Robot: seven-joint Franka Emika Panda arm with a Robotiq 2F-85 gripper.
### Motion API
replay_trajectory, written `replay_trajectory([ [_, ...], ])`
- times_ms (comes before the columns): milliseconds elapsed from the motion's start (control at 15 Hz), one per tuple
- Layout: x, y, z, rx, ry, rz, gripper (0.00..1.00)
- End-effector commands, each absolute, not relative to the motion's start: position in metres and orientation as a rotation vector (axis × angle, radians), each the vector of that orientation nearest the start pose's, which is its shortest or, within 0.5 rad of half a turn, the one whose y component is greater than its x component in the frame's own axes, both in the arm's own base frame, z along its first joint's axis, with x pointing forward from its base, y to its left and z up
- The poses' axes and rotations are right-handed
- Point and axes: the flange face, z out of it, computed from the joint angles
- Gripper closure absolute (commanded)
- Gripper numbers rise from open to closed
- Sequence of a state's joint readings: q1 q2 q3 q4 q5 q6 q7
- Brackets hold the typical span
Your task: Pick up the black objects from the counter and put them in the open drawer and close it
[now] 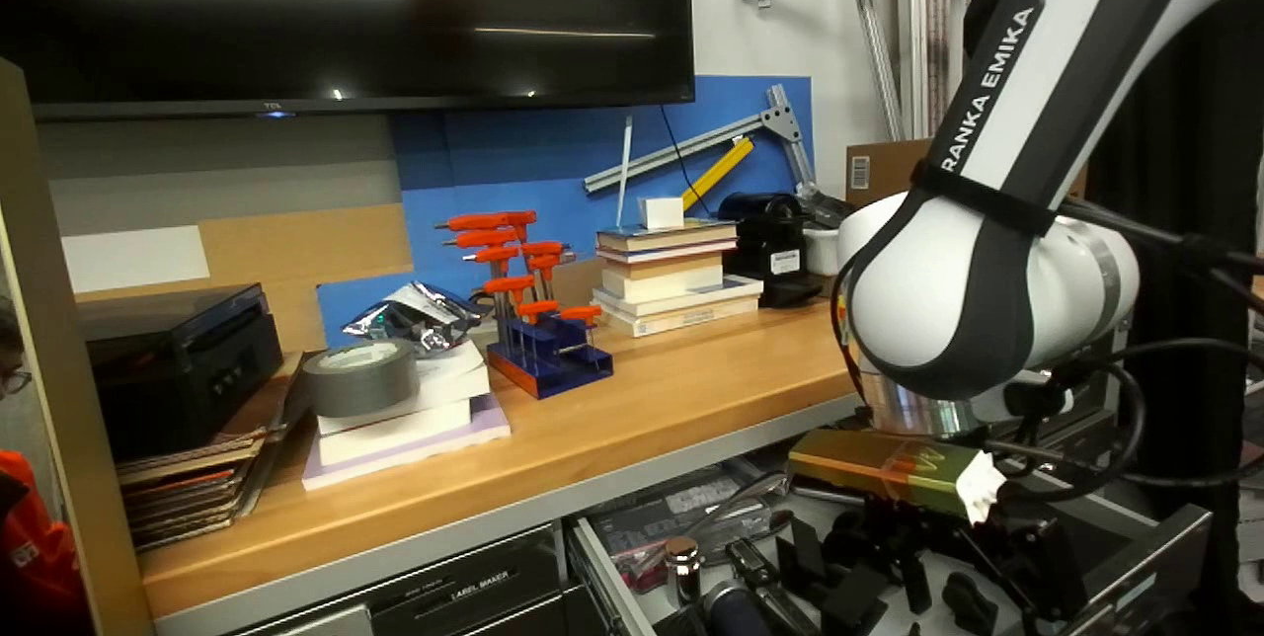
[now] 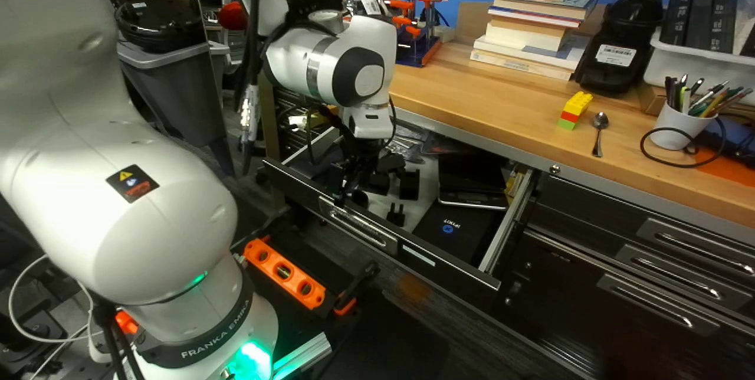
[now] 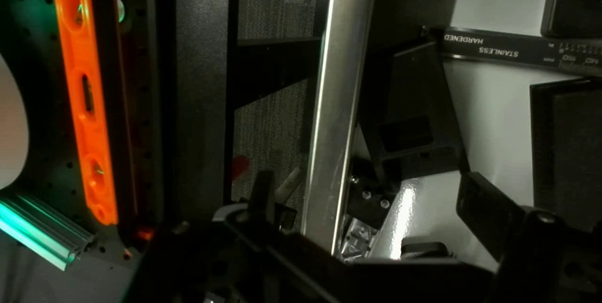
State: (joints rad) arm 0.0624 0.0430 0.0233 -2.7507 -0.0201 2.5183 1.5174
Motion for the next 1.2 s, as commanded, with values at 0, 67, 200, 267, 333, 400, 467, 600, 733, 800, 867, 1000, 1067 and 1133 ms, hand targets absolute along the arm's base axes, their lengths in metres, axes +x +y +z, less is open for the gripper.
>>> replay_trajectory([
  [0, 0.355, 0.027, 0.172, -2.508, 2.171, 0.390, 0.00],
  [67, 0.353, 0.027, 0.169, -2.502, 2.174, 0.405, 0.00],
  [200, 0.353, 0.027, 0.162, -2.490, 2.157, 0.424, 0.00],
  [267, 0.353, 0.027, 0.159, -2.482, 2.147, 0.427, 0.00],
  [333, 0.356, 0.028, 0.157, -2.466, 2.129, 0.404, 0.00],
  [400, 0.357, 0.029, 0.156, -2.454, 2.115, 0.394, 0.00],
  [467, 0.363, 0.030, 0.155, -2.441, 2.103, 0.373, 0.00],
  [600, 0.372, 0.031, 0.154, -2.411, 2.084, 0.330, 0.00],
  [733, 0.379, 0.031, 0.152, -2.398, 2.074, 0.294, 0.00],
  [800, 0.384, 0.031, 0.152, -2.394, 2.066, 0.271, 0.00],
  [867, 0.394, 0.031, 0.154, -2.390, 2.046, 0.232, 0.00],
  [1000, 0.414, 0.036, 0.156, -2.390, 2.008, 0.168, 0.00],
  [1067, 0.423, 0.038, 0.157, -2.388, 1.987, 0.142, 0.00],
  [1133, 0.440, 0.045, 0.158, -2.399, 1.946, 0.114, 0.00],
])
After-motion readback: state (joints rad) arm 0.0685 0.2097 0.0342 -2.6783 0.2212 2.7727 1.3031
